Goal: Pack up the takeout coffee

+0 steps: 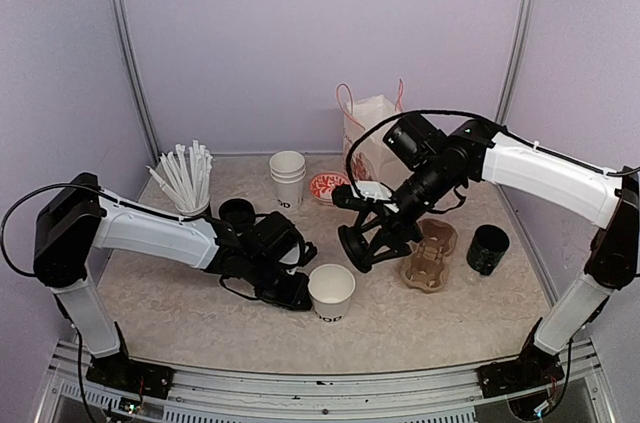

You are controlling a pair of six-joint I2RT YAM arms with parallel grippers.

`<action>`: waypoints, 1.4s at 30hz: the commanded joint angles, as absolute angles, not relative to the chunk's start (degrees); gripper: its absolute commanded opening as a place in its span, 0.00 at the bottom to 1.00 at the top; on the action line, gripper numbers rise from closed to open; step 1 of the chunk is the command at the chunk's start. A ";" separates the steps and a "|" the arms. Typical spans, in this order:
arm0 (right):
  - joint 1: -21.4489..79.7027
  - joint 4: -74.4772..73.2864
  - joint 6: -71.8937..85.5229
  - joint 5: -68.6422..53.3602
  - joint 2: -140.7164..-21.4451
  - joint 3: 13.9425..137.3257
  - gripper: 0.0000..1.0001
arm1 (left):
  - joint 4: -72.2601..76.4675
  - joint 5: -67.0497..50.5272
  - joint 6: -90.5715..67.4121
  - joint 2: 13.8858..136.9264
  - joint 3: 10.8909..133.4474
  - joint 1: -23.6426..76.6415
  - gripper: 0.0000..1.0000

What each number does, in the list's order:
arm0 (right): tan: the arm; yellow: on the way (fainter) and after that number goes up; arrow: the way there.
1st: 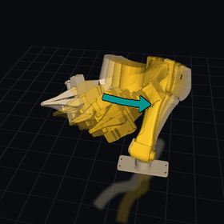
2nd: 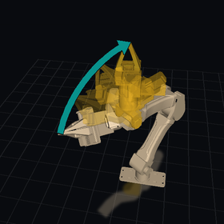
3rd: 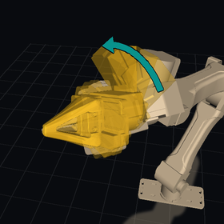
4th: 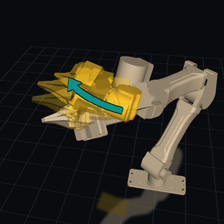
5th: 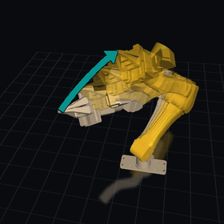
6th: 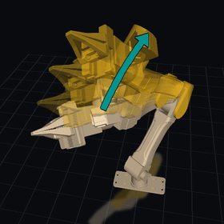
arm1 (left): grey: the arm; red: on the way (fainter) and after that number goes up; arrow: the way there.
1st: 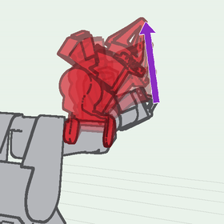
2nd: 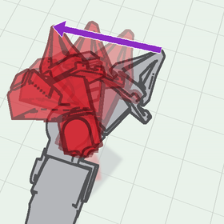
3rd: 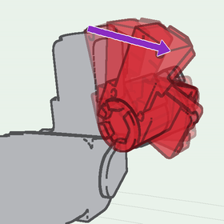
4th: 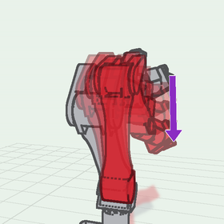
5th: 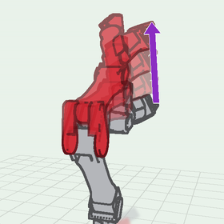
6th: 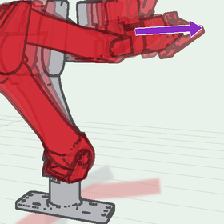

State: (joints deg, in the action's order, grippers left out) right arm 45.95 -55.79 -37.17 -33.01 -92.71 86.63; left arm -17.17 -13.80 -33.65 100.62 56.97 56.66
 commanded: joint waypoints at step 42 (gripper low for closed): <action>52.71 -62.27 -38.04 -21.90 -103.42 92.86 0.70 | -10.52 -7.13 -37.35 99.92 54.96 55.72 0.36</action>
State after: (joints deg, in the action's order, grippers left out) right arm 51.64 -60.51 -38.28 -22.55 -102.15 91.24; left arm -12.10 -6.15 -37.30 100.55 55.64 55.96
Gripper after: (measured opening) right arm 0.701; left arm 0.356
